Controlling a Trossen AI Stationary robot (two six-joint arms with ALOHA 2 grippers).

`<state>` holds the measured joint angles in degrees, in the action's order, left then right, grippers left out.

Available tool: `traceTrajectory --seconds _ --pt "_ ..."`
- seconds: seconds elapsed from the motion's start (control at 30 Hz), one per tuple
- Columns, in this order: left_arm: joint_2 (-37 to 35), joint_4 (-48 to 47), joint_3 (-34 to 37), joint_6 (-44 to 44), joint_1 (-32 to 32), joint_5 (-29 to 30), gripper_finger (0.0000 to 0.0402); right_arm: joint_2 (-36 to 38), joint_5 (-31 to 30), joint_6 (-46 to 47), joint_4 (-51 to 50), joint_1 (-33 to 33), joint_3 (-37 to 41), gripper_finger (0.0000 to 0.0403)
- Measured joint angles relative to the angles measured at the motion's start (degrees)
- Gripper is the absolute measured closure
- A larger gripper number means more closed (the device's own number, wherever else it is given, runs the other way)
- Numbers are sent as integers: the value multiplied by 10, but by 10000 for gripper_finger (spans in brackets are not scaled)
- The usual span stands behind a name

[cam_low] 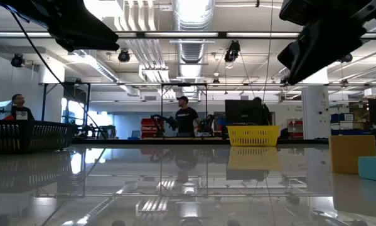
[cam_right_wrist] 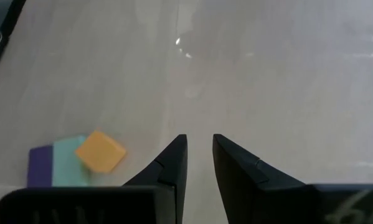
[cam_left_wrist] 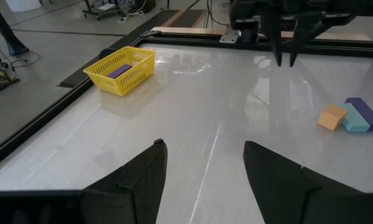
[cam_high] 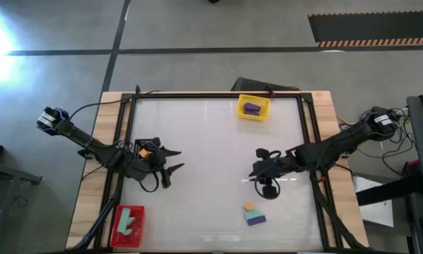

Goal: Sort & place blocks by color
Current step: Put the yellow block into the black bin

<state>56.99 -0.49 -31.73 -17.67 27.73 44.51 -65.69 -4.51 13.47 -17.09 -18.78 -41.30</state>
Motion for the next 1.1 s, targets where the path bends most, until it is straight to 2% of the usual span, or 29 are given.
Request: traceTrajectory --seconds 0.27,0.63,0.93,1.1 --pt "0 0 0 0 0 0 205 0 0 65 -62 -55 -19 338" --pt "0 0 0 -2 0 0 205 -8 -43 71 -51 -99 -24 339" --pt "0 0 0 -2 0 0 205 -79 -45 -10 12 -103 -25 338" --pt "0 1 0 -1 0 8 205 -104 -45 -35 24 -103 -25 320"
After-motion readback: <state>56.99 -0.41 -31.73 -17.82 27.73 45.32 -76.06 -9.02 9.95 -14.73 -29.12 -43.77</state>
